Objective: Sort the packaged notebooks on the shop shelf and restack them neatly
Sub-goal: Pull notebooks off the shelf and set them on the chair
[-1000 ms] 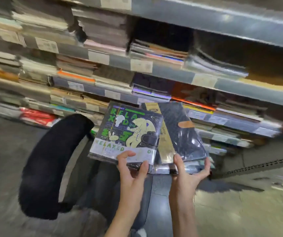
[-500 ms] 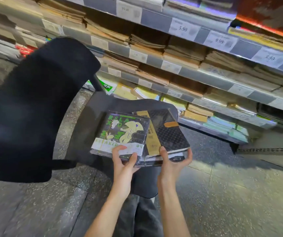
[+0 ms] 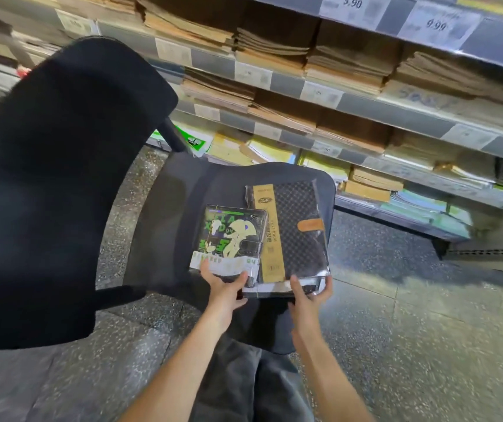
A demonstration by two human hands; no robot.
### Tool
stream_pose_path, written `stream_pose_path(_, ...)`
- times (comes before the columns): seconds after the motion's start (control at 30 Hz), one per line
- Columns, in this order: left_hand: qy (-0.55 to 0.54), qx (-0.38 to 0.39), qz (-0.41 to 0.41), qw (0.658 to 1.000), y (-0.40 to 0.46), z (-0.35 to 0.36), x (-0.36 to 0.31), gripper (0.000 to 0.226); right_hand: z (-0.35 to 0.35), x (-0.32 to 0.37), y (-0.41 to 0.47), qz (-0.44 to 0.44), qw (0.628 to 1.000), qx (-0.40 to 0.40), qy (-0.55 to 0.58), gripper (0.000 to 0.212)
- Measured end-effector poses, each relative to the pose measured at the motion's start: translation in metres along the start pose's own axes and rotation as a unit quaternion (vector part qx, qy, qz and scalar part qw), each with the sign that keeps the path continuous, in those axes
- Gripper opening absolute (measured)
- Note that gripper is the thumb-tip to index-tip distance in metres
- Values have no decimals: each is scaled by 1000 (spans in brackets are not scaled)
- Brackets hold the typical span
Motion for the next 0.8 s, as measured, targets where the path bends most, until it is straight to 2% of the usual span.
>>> stream_pose_path(0.1,32,-51,-14,998,7,-3,13,88,-24,6,5,-6,995,-47,-91,55)
stream_pose_path(0.17,51,-78,-21,995,5,-3,20,85,-35,23,6,-31,988,-76,-129,55)
stream_pose_path(0.27,-27,-123,-84,988,-7,-2,29,77,-39,53,11,-83,979,-94,-162,62)
stream_pose_path(0.37,-131,-84,-164,974,-12,5,37,61,-24,77,16,-95,975,-28,-198,65)
stream_pose_path(0.5,-214,-74,-210,951,-2,13,36,81,-4,86,24,-115,955,13,-273,64)
stream_pose_path(0.6,-246,-82,-222,940,6,17,29,71,1,77,26,-136,941,8,-310,62)
stream_pose_path(0.8,-227,-78,-214,947,13,9,21,55,6,74,25,-161,930,1,-332,54)
Point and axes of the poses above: each hand's wrist, its own y-axis towards the middle knuckle, its own z-axis out of the palm, x = y × z, the point moved 3 cm from there along y, towards the middle knuckle, and after that the axes turned 10 degrees about z, right-handed, at the moved point
